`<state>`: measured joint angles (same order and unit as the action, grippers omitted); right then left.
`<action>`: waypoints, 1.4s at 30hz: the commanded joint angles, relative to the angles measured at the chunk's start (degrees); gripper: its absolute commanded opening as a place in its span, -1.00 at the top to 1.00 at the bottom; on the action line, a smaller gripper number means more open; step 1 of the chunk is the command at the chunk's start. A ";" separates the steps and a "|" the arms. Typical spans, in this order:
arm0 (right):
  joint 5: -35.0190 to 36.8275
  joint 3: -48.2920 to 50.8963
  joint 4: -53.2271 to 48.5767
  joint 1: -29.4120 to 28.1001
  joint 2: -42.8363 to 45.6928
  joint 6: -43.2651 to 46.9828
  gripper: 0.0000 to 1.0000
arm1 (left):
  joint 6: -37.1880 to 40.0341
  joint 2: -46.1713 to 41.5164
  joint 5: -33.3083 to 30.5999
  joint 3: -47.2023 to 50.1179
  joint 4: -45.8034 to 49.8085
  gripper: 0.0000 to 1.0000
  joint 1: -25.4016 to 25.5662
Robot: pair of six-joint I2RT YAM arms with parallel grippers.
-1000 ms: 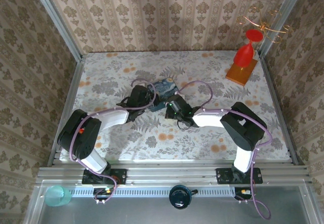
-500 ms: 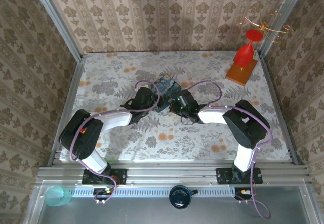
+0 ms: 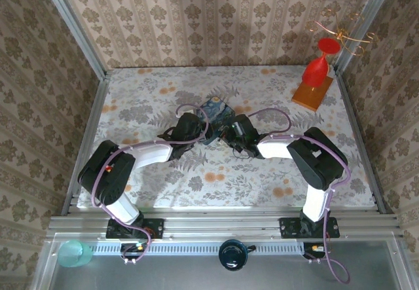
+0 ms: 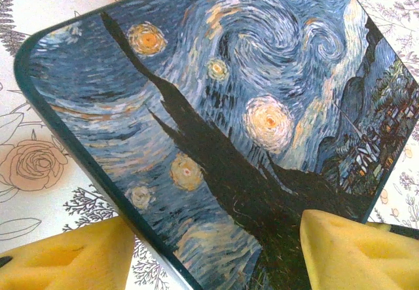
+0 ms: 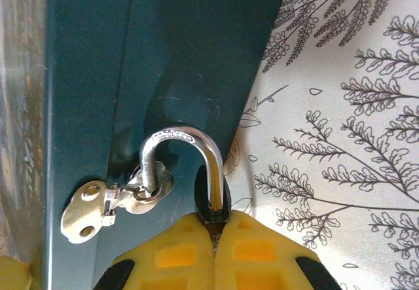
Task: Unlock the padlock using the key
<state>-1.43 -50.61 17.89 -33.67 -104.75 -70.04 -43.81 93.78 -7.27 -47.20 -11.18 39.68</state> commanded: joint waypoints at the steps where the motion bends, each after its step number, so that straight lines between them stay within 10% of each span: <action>1: 3.36 -1.16 1.21 0.62 -0.05 -3.00 1.00 | 0.48 2.38 -0.62 0.44 7.12 -0.35 0.09; 33: 0.05 -5.32 -21.91 6.78 2.70 15.50 1.00 | 5.24 11.60 0.73 -9.98 10.96 -0.35 -4.98; 42: -13.93 0.31 -5.61 12.14 2.54 4.73 1.00 | 5.05 12.98 -0.56 -10.68 11.45 -0.35 -4.53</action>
<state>-12.99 -51.29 12.14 -22.79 -103.02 -61.87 -40.27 103.33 -3.68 -58.96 -8.84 36.07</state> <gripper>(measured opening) 0.066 0.674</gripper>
